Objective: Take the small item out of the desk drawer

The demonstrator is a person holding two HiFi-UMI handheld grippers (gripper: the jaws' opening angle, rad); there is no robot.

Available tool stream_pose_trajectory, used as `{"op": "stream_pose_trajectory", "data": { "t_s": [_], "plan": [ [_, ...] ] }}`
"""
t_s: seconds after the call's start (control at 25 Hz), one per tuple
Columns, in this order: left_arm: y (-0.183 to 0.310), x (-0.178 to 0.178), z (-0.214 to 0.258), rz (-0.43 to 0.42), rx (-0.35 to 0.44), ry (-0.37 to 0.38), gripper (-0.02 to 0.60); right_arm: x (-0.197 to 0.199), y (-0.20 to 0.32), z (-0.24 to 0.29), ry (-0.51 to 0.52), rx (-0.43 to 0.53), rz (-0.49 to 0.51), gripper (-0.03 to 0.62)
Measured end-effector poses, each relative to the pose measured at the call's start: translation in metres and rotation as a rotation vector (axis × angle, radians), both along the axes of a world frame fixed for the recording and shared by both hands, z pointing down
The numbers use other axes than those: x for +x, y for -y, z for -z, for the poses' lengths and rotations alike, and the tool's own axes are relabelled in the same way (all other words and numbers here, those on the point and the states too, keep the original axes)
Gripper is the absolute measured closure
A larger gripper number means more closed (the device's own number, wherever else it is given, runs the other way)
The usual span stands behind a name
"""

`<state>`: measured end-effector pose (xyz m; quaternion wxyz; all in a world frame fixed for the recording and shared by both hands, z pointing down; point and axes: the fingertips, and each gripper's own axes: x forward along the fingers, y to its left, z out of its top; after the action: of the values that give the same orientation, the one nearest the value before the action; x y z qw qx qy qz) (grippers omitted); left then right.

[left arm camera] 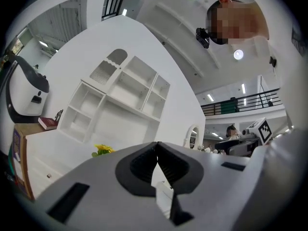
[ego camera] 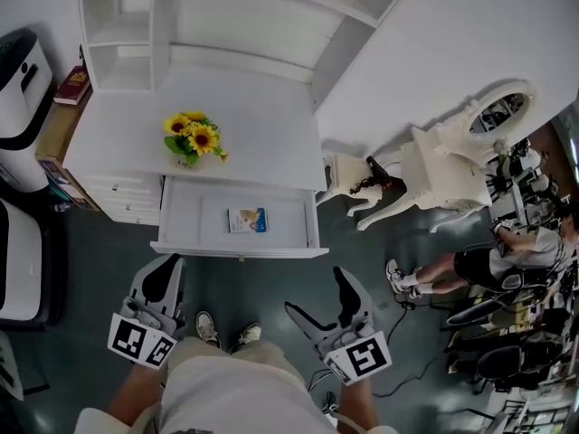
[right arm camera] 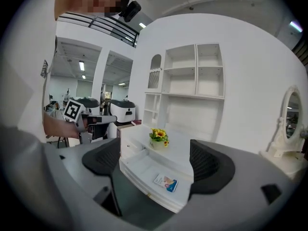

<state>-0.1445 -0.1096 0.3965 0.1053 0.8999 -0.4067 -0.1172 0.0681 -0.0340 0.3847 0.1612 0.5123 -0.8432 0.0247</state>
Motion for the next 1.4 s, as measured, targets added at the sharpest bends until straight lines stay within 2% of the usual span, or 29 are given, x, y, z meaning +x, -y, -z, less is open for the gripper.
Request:
{"op": "stream_pose_trajectory", "data": {
  "t_s": [0.2, 0.44, 0.6, 0.8, 1.16, 1.4],
  "plan": [
    [0.021, 0.003, 0.002, 0.003, 0.0, 0.002, 0.566, 0.002, 0.026, -0.005, -0.008, -0.012, 0.008, 0.149],
    [0.043, 0.001, 0.001, 0.068, -0.001, 0.023, 0.565, 0.009, 0.064, -0.023, -0.041, -0.018, 0.068, 0.149],
    [0.056, 0.007, 0.016, 0.114, 0.024, 0.04, 0.566, 0.02, 0.098, -0.031, -0.14, -0.017, 0.136, 0.149],
    [0.074, 0.023, 0.026, 0.169, 0.041, 0.055, 0.566, 0.034, 0.134, -0.047, -0.182, -0.039, 0.214, 0.149],
    [0.084, 0.041, 0.017, 0.259, -0.004, 0.096, 0.566, 0.04, 0.183, -0.095, -0.176, -0.099, 0.368, 0.149],
    [0.085, 0.052, 0.017, 0.305, -0.029, 0.128, 0.566, 0.039, 0.206, -0.141, -0.34, -0.127, 0.495, 0.149]
  ]
}}
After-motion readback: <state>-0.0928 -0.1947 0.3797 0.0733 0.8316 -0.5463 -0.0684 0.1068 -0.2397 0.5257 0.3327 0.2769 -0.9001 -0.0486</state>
